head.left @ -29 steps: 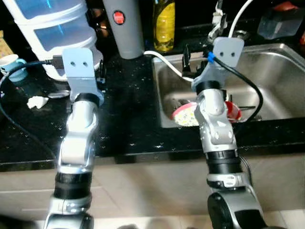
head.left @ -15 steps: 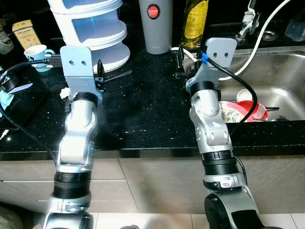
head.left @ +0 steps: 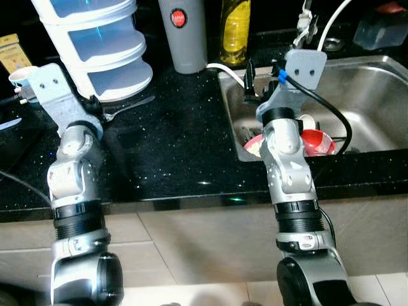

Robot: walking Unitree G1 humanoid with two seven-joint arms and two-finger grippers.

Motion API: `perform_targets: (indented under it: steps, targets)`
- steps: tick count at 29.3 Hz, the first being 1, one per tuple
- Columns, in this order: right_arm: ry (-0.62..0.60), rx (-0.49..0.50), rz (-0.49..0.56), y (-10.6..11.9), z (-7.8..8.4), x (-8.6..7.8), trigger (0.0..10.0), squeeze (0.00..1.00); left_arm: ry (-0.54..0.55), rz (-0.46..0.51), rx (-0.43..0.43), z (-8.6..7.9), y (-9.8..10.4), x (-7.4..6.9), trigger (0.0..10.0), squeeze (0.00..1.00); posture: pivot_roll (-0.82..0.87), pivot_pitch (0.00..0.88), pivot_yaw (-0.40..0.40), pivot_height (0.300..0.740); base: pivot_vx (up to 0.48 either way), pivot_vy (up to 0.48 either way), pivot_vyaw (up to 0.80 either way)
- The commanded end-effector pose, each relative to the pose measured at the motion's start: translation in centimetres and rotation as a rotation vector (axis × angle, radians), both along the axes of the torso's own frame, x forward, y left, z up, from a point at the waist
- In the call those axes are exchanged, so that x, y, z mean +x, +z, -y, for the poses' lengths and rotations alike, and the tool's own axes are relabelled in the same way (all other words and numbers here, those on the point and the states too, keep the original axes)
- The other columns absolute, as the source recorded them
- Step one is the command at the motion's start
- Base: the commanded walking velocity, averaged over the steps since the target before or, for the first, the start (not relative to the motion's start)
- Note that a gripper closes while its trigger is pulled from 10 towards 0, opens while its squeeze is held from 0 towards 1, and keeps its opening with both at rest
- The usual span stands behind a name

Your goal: Kitchen organization

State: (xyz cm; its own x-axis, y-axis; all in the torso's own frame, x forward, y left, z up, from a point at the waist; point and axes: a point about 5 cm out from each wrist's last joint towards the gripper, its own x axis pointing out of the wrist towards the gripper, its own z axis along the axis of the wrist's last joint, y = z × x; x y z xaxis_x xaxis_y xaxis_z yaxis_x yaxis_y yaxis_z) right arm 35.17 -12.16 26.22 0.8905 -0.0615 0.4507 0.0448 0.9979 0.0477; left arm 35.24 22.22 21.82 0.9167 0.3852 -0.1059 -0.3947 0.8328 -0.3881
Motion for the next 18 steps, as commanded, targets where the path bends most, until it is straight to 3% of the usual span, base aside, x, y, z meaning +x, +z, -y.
perform_targets:
  steps: [1, 5, 6, 11, 12, 15, 18]
  targets:
    - [0.022, 0.001, 0.015, 0.4, -0.6, 0.0, 10.0, 0.00, 0.049, -0.048, -0.101, -0.4, -1.3, 0.2, 10.0, 1.00, 0.08, 0.000, 0.127, 0.740, 0.000, 0.000, 0.00]
    - [0.020, 0.001, 0.018, 0.4, -0.6, 0.0, 10.0, 0.00, 0.079, -0.076, -0.135, -0.5, -1.9, 0.3, 10.0, 1.00, 0.07, 0.000, 0.128, 0.740, 0.000, 0.000, 0.00]
    - [0.018, -0.001, 0.019, 0.4, -0.5, -0.1, 10.0, 0.00, 0.130, -0.116, -0.212, -0.9, -2.9, 0.5, 10.0, 1.00, 0.07, 0.000, 0.129, 0.740, 0.000, 0.000, 0.00]
    - [0.016, -0.002, 0.020, 0.5, -0.4, -0.1, 10.0, 0.00, 0.153, -0.141, -0.331, -1.3, -4.0, 0.9, 10.0, 1.00, 0.06, 0.000, 0.130, 0.740, 0.000, 0.000, 0.00]
    - [0.016, -0.003, 0.021, 0.5, -0.4, -0.2, 10.0, 0.00, 0.148, -0.144, -0.414, -1.3, -4.4, 1.2, 10.0, 0.00, 0.05, 0.000, 0.130, 0.740, 0.000, 0.000, 0.00]
    - [0.027, -0.020, 0.024, 0.9, -0.4, -0.6, 10.0, 0.00, 0.143, -0.117, -0.512, -1.6, -4.2, 2.5, 10.0, 0.00, 0.02, 0.000, 0.119, 0.740, 0.000, 0.000, 0.00]
    - [0.033, -0.037, 0.022, 0.9, -0.3, -0.9, 10.0, 0.00, 0.150, -0.122, -0.522, -2.1, -4.3, 2.9, 9.7, 0.00, 0.00, 0.000, 0.122, 0.740, 0.000, 0.000, 0.00]
